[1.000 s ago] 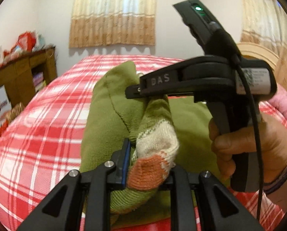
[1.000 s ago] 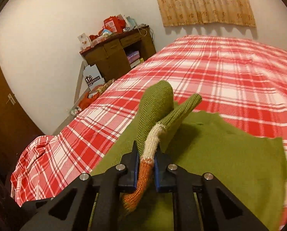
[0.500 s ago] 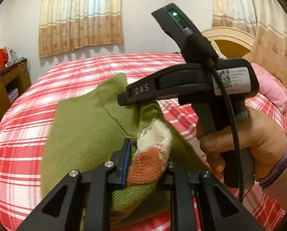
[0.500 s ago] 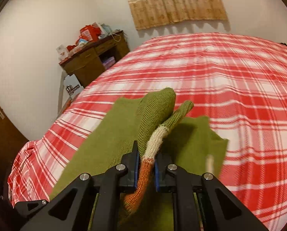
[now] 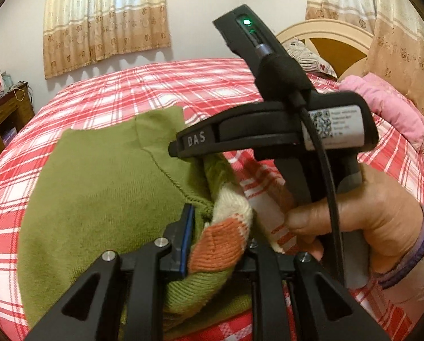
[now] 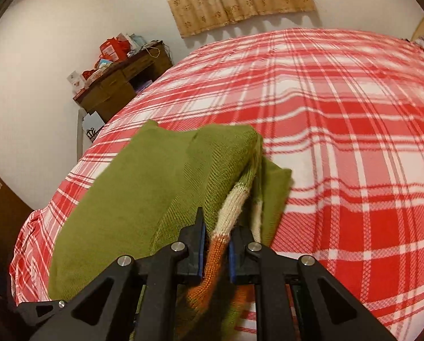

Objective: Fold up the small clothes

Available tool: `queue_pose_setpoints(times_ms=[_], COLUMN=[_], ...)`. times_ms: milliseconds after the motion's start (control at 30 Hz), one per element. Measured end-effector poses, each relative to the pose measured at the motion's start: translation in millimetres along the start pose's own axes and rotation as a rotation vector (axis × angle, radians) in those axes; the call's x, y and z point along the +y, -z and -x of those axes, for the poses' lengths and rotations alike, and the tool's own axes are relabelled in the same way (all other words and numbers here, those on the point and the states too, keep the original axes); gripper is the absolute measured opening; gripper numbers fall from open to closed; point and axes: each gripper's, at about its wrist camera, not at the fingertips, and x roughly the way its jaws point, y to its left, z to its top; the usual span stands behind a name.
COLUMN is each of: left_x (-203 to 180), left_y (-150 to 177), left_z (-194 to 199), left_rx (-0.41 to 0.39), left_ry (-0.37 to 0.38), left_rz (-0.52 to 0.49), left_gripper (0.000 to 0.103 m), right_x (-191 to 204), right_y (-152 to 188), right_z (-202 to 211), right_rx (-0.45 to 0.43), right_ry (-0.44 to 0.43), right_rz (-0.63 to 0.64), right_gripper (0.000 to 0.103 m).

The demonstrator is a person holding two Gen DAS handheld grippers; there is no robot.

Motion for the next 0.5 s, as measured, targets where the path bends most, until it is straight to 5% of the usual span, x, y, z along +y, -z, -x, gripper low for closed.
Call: queue_pose_setpoints(times_ms=[500], left_x=[-8.6], left_y=[6.2], left_z=[-0.7], left_rx=[0.015], left_ry=[-0.036], left_rz=[0.001], left_gripper=[0.02], right_x=[-9.4], right_y=[5.8], right_z=[-2.5], right_rx=[-0.053], right_ry=[-0.039], right_rz=[-0.035], right_gripper=[0.013])
